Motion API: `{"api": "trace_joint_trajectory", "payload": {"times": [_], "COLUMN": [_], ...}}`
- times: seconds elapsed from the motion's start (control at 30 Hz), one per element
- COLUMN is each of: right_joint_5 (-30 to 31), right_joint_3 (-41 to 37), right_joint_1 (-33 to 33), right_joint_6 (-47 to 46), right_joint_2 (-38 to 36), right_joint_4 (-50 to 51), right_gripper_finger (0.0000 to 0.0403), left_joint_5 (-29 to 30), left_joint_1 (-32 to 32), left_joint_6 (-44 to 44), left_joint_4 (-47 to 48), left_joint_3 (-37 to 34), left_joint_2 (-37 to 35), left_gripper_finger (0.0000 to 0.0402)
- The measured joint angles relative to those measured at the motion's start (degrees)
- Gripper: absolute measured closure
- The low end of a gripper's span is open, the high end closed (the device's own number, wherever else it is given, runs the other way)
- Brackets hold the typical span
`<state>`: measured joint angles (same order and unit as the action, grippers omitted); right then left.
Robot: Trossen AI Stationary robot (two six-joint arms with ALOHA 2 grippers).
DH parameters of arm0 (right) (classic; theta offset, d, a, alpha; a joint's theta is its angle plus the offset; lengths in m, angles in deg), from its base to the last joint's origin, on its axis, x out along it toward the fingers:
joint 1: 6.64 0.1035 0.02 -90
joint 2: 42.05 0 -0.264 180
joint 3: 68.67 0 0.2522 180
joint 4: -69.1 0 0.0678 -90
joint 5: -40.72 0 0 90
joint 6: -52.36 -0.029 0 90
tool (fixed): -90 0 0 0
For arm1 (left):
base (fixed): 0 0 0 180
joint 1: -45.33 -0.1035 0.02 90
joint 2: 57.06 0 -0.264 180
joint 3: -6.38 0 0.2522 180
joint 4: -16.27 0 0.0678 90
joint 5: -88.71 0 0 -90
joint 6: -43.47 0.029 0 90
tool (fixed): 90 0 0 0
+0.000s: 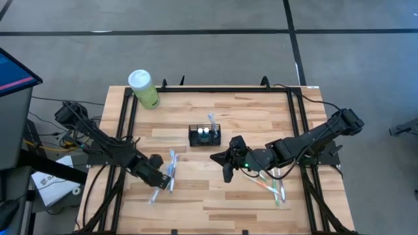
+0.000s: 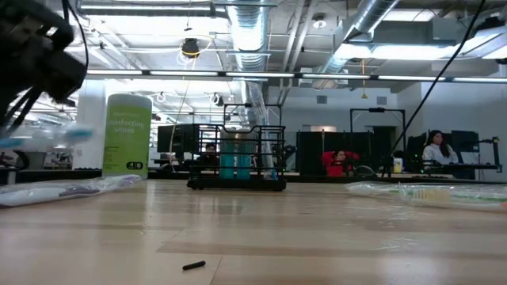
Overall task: Pick & Place toothbrushing station
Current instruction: Put the bottom blue toothbrush into the black mesh organizer
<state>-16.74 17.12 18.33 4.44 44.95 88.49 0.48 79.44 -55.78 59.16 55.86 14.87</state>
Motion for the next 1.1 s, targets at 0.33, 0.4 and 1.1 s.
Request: {"api": "trace_joint_trajectory", "payload": {"times": [0.33, 0.4, 1.1], "right_joint_5": [-2.70, -2.70, -2.70], "right_joint_3": [-0.02, -0.02, -0.02], "right_joint_1": [-1.16, -1.16, -2.77], "right_joint_6": [-5.17, -5.98, -8.67], "right_joint_2": [0.00, 0.00, 0.00], "right_joint_4": [2.07, 2.07, 1.65], "right_gripper_finger": [0.0313, 0.0296, 0.0273], "left_joint_5": [11.32, 13.23, 26.96], "left_joint_1": [0.00, -0.01, -1.91], "left_joint_6": [1.92, 3.26, 23.34], "left_joint_4": [-0.41, -1.01, -10.30], "left_joint_3": [0.02, 0.02, 4.27], "left_joint_2": [-6.74, -7.40, -8.57], "left_gripper_finger": [0.0396, 0.0396, 0.0396]}}
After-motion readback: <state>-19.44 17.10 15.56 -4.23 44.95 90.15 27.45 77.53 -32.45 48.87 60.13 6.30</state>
